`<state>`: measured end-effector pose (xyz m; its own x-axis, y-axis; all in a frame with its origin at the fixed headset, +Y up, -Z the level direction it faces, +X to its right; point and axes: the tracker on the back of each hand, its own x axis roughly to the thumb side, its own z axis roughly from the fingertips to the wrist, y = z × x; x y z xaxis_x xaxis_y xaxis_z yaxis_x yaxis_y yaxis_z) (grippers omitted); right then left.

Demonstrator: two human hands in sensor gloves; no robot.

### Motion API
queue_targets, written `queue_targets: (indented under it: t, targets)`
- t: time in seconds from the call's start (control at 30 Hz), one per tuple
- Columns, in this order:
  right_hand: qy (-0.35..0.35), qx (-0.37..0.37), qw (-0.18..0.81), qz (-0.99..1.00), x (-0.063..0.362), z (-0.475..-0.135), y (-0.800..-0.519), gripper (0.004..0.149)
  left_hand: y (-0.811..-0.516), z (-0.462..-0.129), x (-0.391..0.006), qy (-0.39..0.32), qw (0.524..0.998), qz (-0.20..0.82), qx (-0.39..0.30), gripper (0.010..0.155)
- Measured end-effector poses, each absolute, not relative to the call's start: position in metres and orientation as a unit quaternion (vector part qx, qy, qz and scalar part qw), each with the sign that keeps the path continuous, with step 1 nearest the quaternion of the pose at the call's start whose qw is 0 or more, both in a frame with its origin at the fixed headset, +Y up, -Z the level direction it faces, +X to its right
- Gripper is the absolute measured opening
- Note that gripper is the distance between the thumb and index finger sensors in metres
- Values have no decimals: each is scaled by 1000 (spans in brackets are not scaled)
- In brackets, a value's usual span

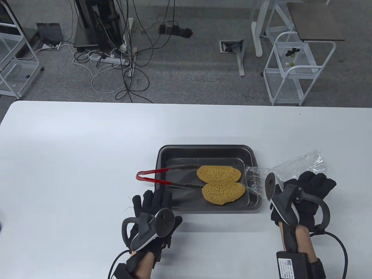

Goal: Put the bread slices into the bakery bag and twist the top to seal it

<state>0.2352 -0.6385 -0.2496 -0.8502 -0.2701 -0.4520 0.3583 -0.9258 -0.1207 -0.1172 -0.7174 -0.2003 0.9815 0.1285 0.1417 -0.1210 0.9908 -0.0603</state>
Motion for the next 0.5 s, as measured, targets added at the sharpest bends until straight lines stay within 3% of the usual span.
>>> queue_targets:
  t: [0.23, 0.5]
  targets:
    - [98, 211, 98, -968, 245, -255, -658, 41, -721, -200, -111, -94, 994, 43, -41, 101]
    - [80, 199, 56, -975, 249, -258, -658, 41, -716, -215, -109, -84, 995, -4, -45, 108]
